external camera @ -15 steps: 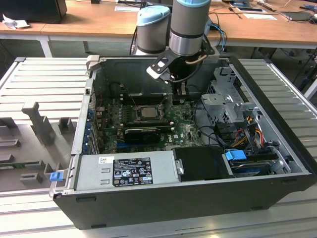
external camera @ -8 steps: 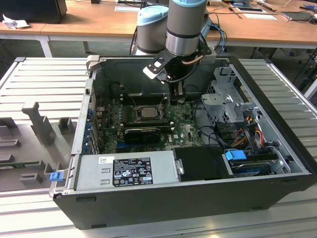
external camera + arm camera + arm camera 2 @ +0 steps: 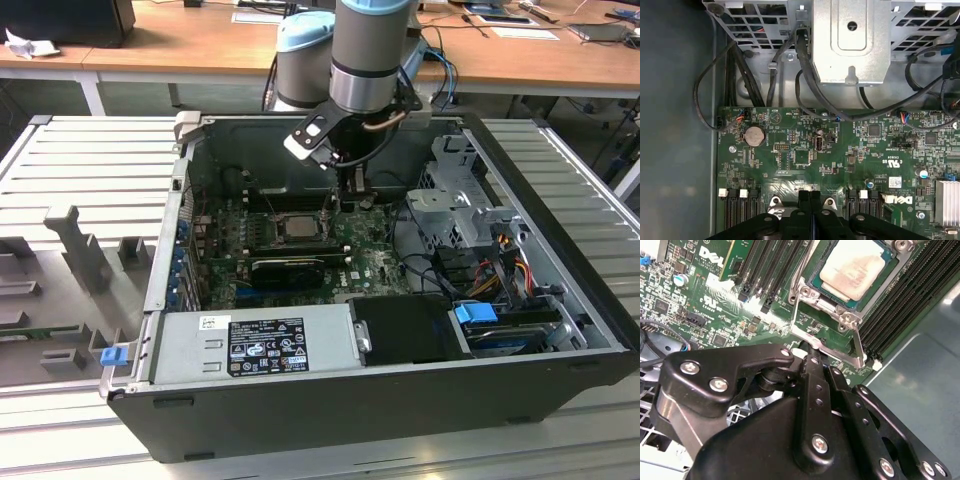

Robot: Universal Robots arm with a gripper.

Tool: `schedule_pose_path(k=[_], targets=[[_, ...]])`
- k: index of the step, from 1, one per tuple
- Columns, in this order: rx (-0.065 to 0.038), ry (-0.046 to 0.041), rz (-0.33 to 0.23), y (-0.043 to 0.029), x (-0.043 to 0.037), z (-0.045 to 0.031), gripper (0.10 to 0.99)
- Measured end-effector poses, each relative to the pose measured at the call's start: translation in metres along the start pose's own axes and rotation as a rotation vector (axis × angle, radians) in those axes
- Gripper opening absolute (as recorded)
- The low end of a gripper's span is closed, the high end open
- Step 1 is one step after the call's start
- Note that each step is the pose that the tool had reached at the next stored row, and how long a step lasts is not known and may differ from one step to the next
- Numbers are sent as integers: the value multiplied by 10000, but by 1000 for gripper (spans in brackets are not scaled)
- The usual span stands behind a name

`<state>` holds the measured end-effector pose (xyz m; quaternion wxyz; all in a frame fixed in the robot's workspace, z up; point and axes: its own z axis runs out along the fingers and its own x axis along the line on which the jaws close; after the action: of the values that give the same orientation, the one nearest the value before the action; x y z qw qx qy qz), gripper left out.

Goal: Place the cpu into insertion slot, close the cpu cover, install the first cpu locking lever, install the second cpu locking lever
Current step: 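Close the cpu cover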

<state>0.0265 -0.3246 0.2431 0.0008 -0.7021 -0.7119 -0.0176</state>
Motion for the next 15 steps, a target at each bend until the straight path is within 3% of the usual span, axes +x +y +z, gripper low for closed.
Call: schedule_pose_path(k=[15], targets=[[-1, 2, 2, -156, 2, 6, 106]])
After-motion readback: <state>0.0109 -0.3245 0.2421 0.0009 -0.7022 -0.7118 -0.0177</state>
